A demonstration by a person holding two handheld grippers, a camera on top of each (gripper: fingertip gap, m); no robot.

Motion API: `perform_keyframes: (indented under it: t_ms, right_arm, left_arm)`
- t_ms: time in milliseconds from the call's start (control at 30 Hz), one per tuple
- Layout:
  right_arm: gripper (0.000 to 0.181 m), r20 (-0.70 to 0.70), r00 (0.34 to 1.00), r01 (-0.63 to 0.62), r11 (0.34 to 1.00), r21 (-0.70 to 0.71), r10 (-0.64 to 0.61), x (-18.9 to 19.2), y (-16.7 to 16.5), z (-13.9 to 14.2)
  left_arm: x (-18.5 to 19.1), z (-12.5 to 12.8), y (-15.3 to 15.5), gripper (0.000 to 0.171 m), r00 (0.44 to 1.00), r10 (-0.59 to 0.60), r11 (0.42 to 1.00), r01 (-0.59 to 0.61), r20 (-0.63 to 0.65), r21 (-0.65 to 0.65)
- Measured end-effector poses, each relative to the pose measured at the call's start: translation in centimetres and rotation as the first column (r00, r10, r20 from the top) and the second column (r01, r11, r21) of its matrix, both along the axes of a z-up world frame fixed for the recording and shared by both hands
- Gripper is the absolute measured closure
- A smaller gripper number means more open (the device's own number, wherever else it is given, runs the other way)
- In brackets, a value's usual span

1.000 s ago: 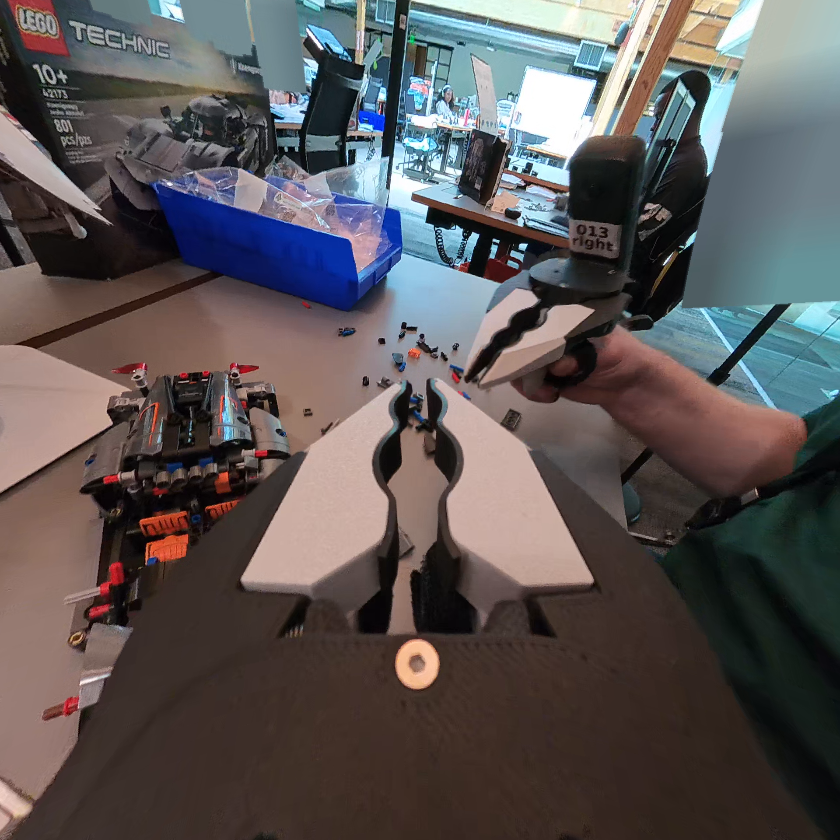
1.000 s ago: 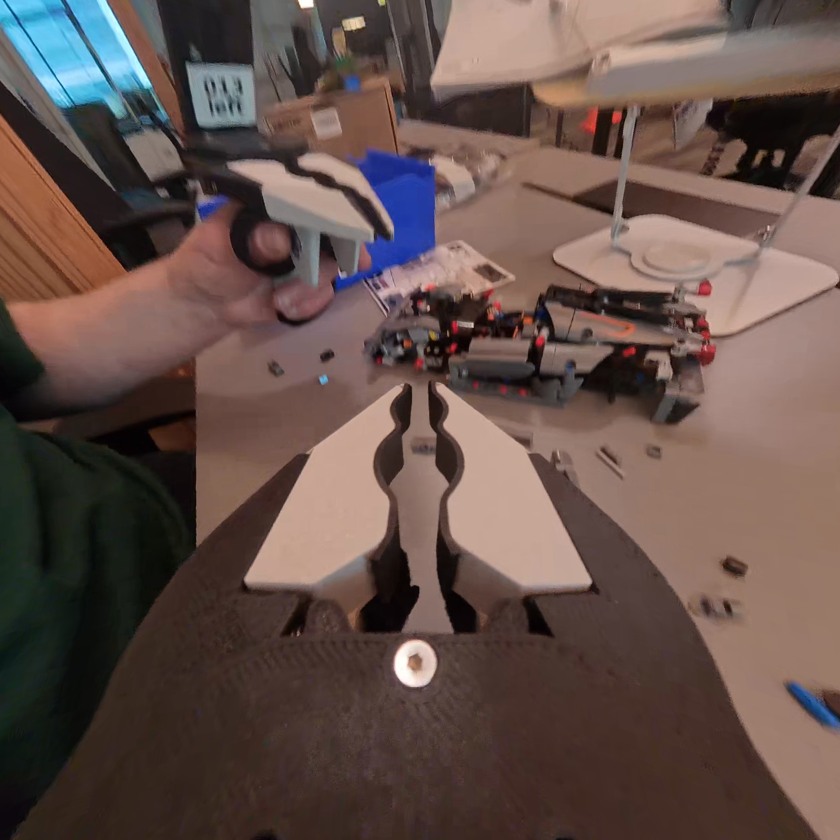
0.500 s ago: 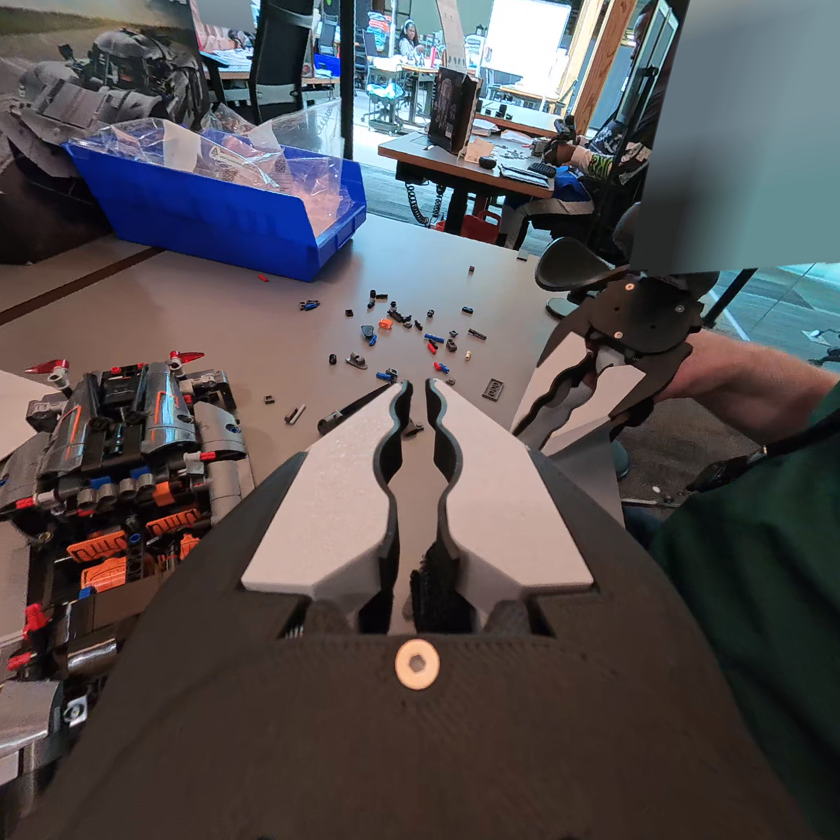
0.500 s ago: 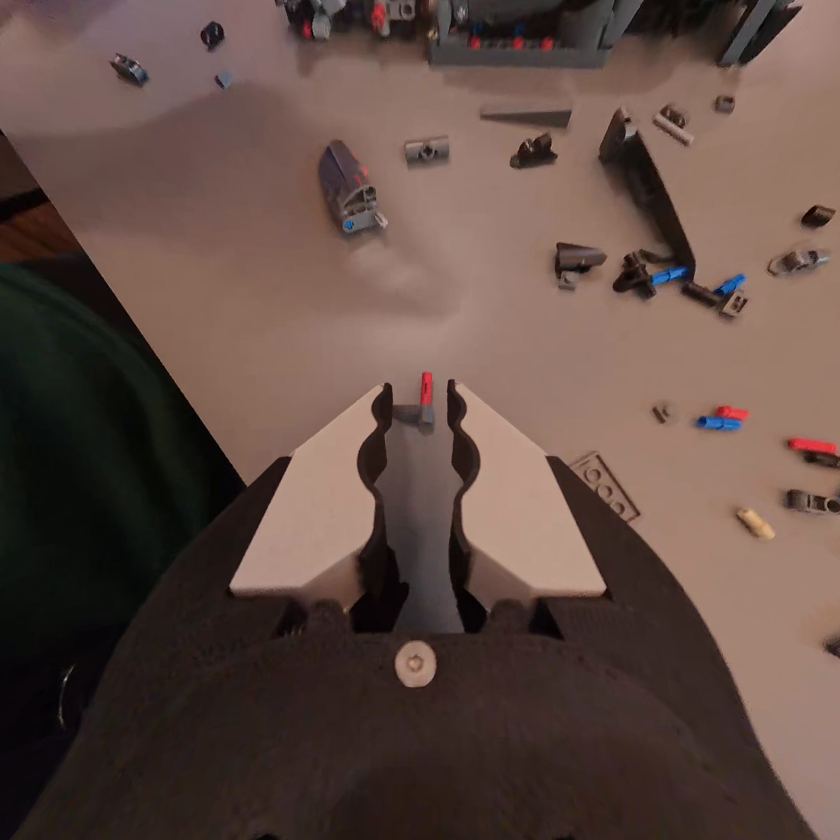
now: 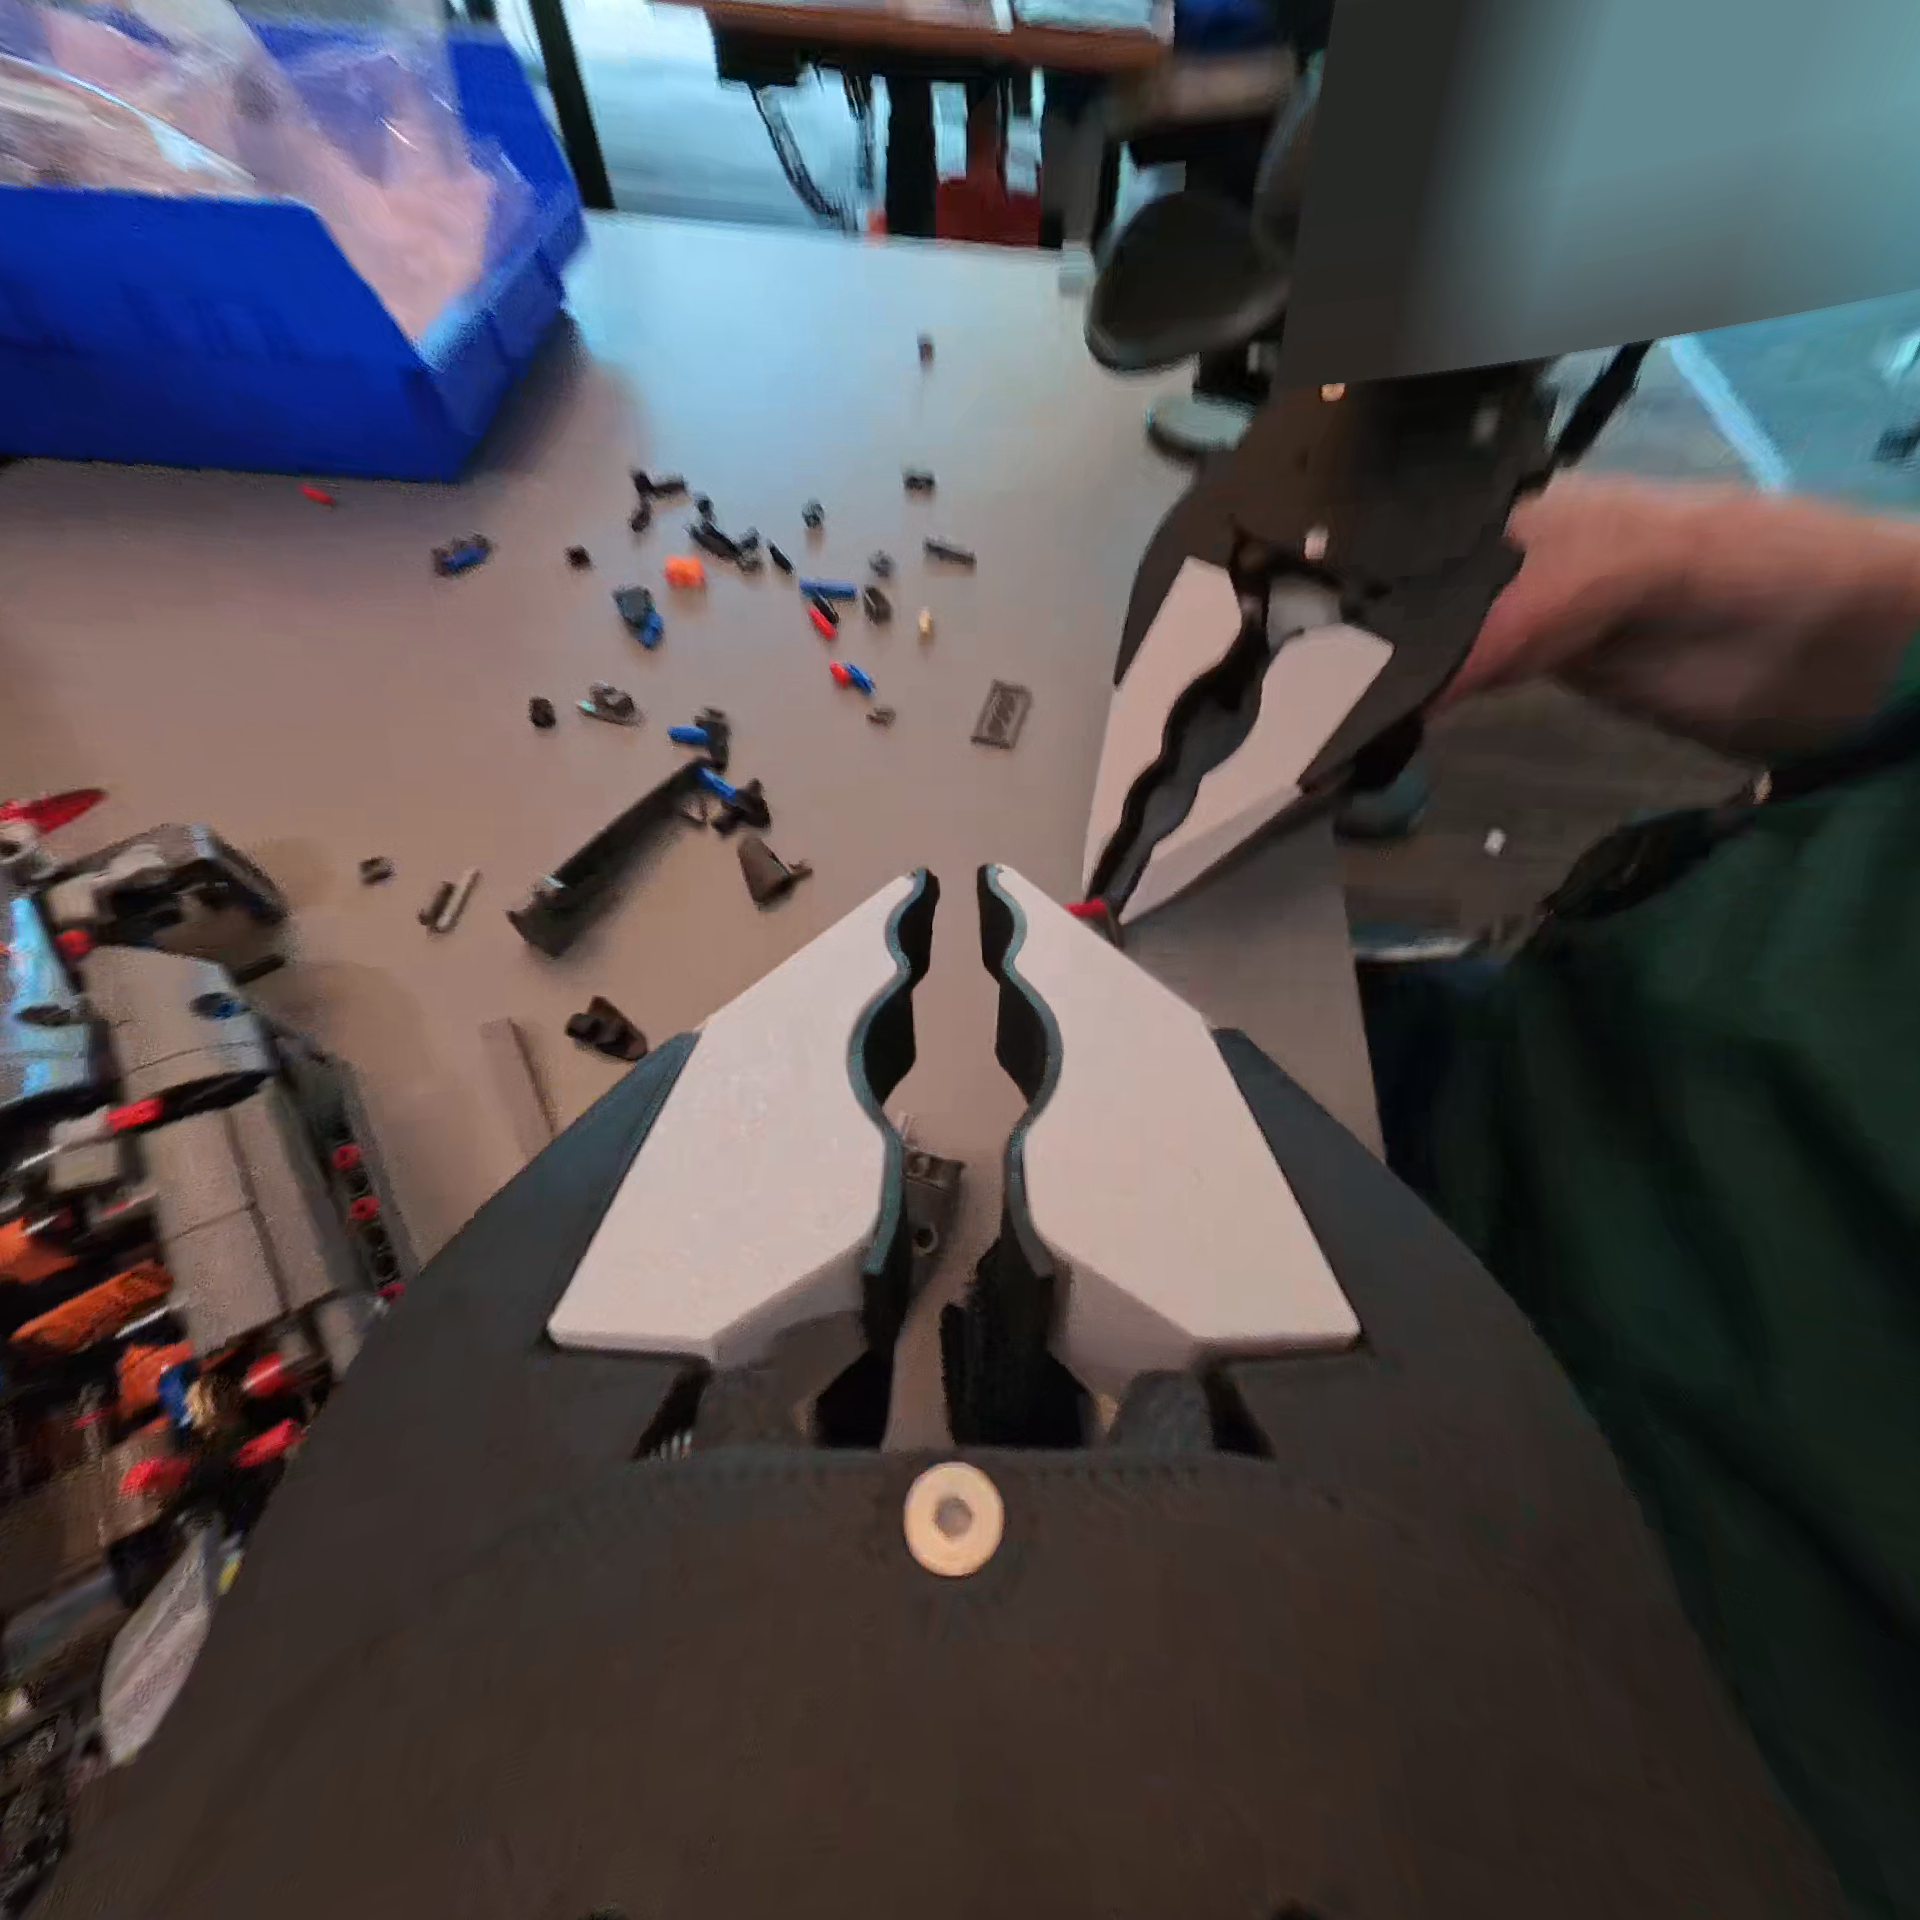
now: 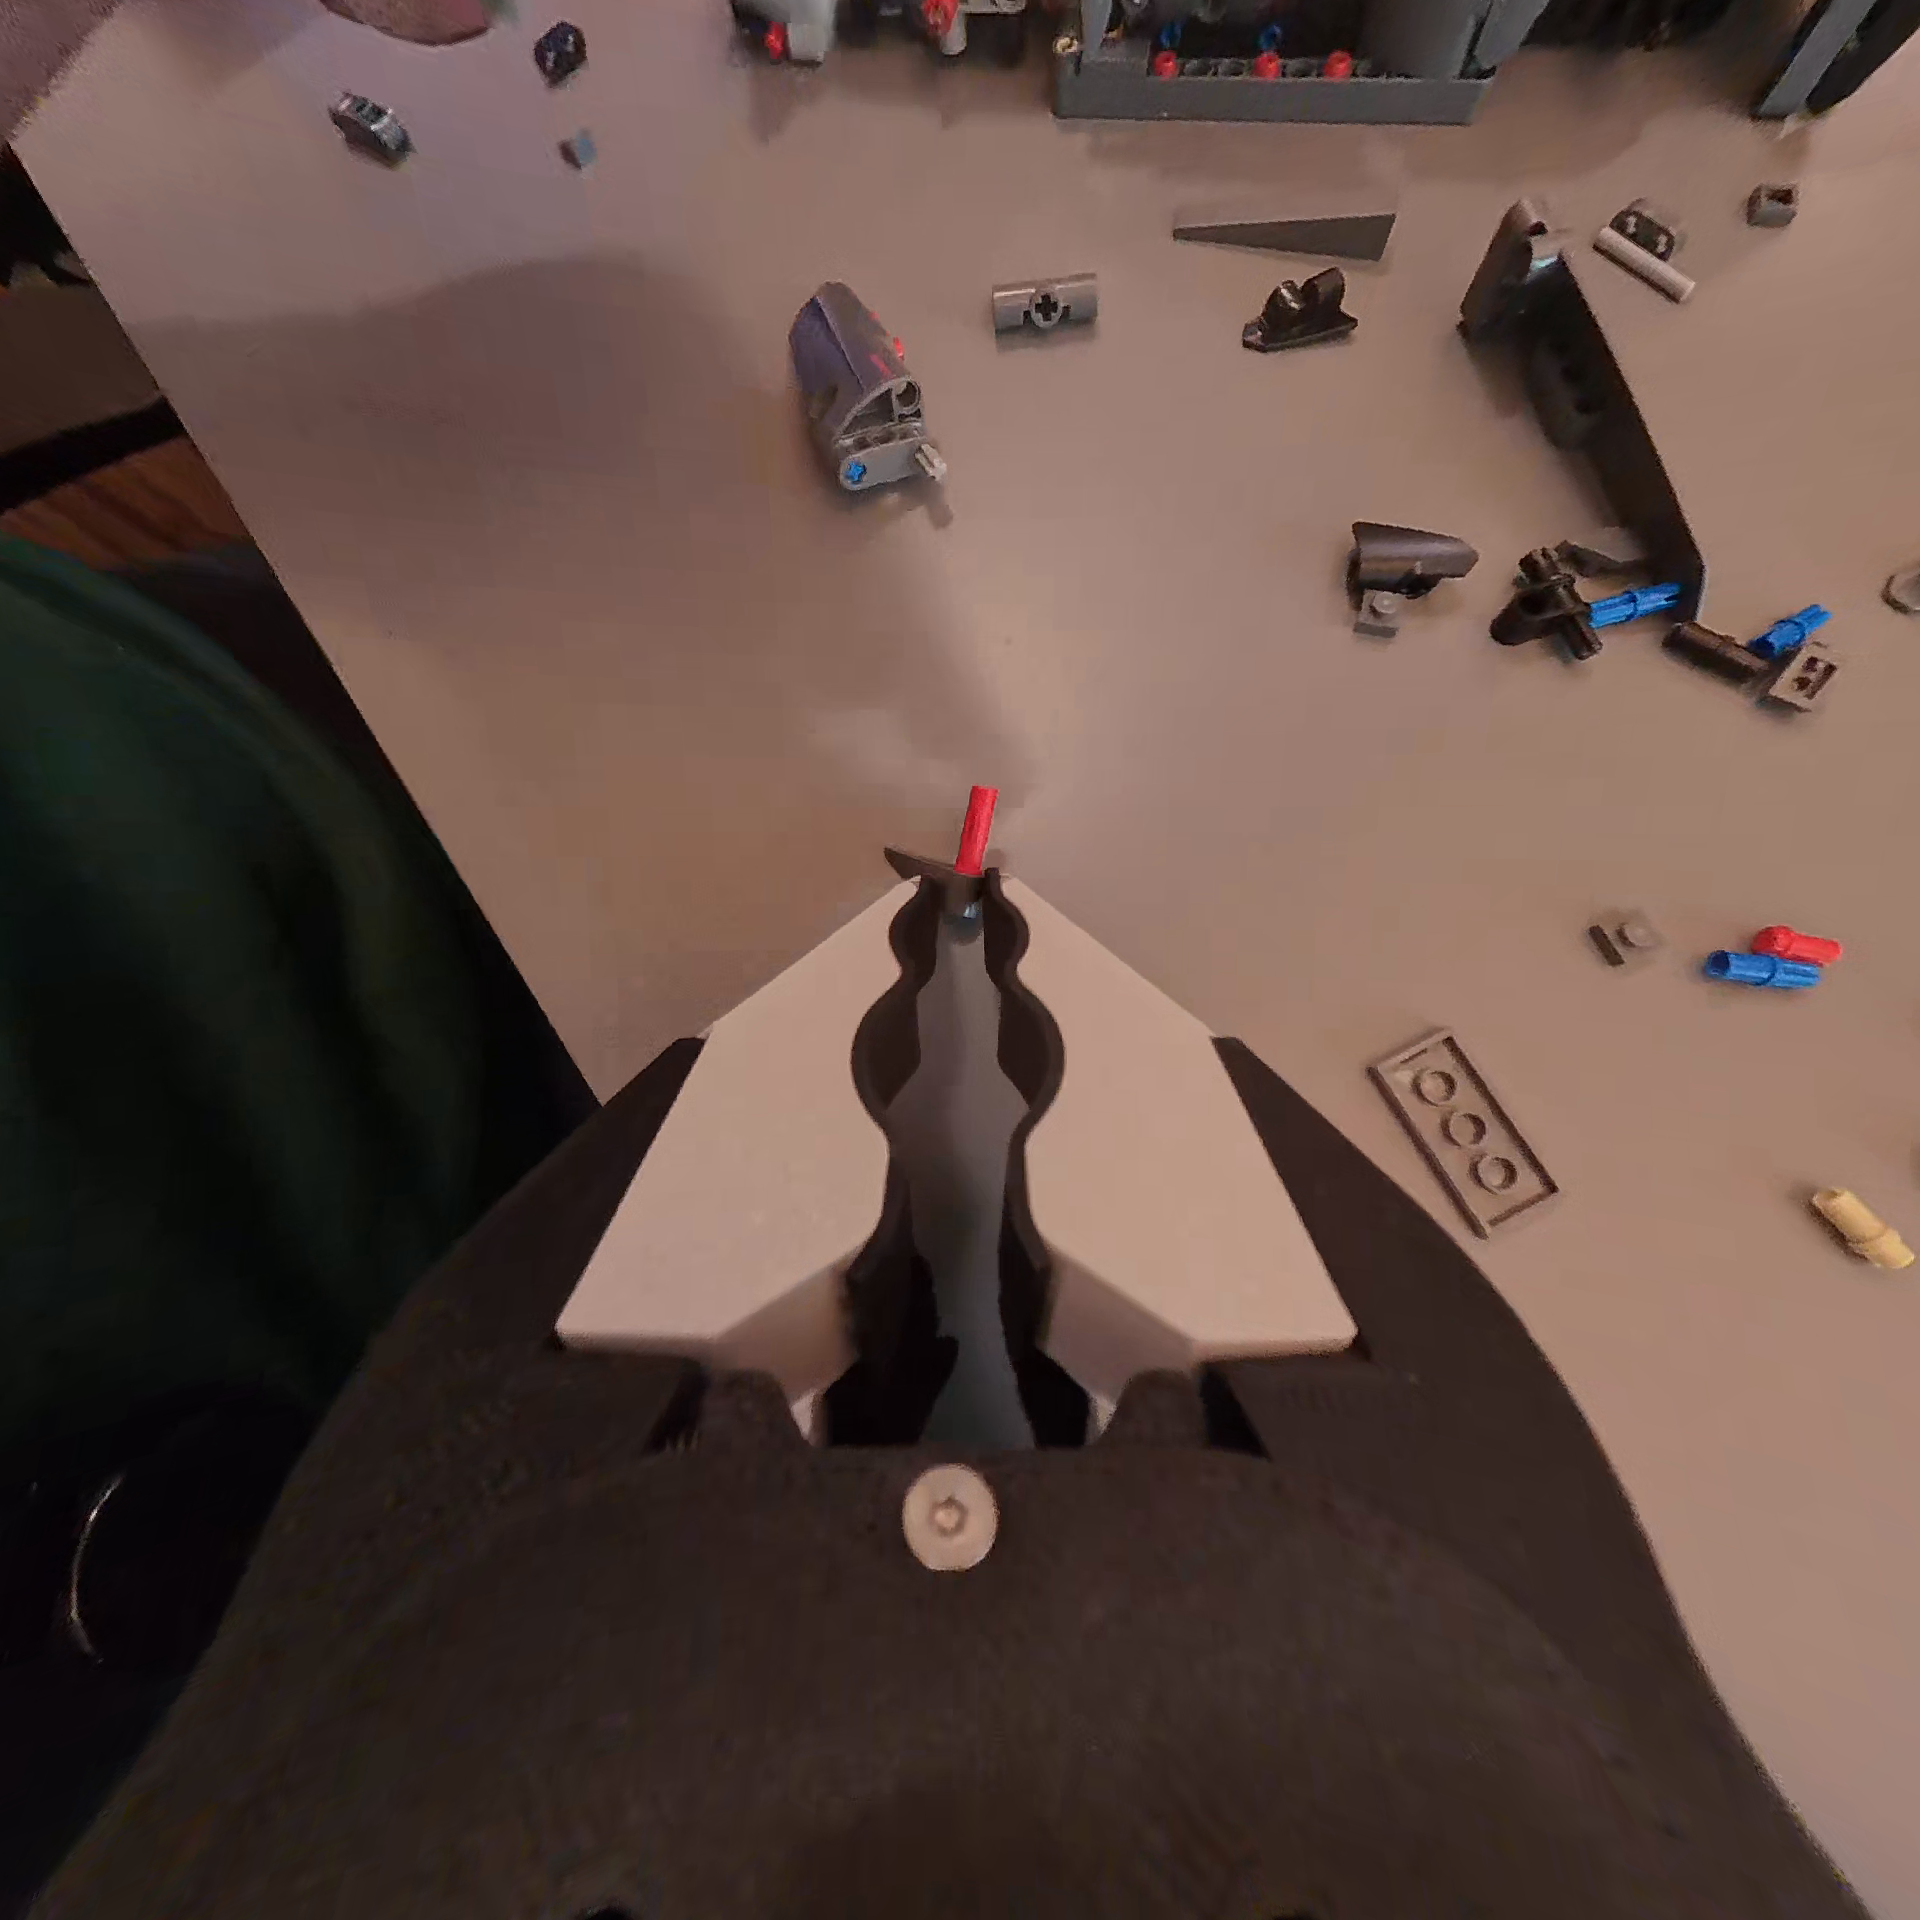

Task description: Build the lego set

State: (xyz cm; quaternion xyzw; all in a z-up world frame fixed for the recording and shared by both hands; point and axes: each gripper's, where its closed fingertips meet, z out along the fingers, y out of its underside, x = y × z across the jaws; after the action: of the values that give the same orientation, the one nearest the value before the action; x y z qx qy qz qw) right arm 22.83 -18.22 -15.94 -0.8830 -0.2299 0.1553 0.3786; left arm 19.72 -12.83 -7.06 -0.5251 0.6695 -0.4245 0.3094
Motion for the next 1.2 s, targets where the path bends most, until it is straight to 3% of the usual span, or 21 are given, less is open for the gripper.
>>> perform_keyframes:
  t_ms: [100,233,467,600,867,1033,1200]
  right_arm:
    - [0.175,0.015,1.0,-0.01,1.0,0.011,0.01,-0.1,-0.1,0.0]
    - [0.175,0.031,0.999,-0.033,0.999,0.023,0.033,-0.4,-0.2,0.0]
    - [0.175,0.062,0.997,-0.049,0.998,0.049,0.046,-0.6,-0.4,0.0]
    - [0.175,0.067,0.996,-0.056,0.997,0.055,0.053,-0.6,-0.5,0.0]
    - [0.171,0.048,0.998,-0.035,0.995,0.096,0.031,-0.3,-0.3,0.7]
    - [0.164,-0.141,0.99,0.032,0.976,0.215,-0.001,0.4,0.4,4.3]
    - [0.167,-0.382,0.922,0.045,0.961,0.271,0.064,-0.4,1.0,8.1]
  left_arm:
    - [1.0,-3.4,-2.8,0.165,0.984,-0.093,0.982,0.116,-0.152,0.152]
    - [2.0,-6.6,-3.8,0.159,0.946,-0.131,0.914,0.231,-0.297,0.333]
    - [3.1,-7.8,-4.6,0.154,0.91,-0.148,0.901,0.286,-0.387,0.327]
    - [2.9,-8.3,-5.4,0.164,0.885,-0.197,0.893,0.339,-0.422,0.295]
    - [3.4,-6.9,-5.6,0.17,0.915,-0.206,0.925,0.297,-0.346,0.235]
    - [3.8,-3.6,-4.3,0.17,0.971,-0.158,0.971,0.186,-0.181,0.148]
    - [3.2,-0.1,-4.3,0.17,0.982,-0.184,0.982,0.185,-0.03,0.038]
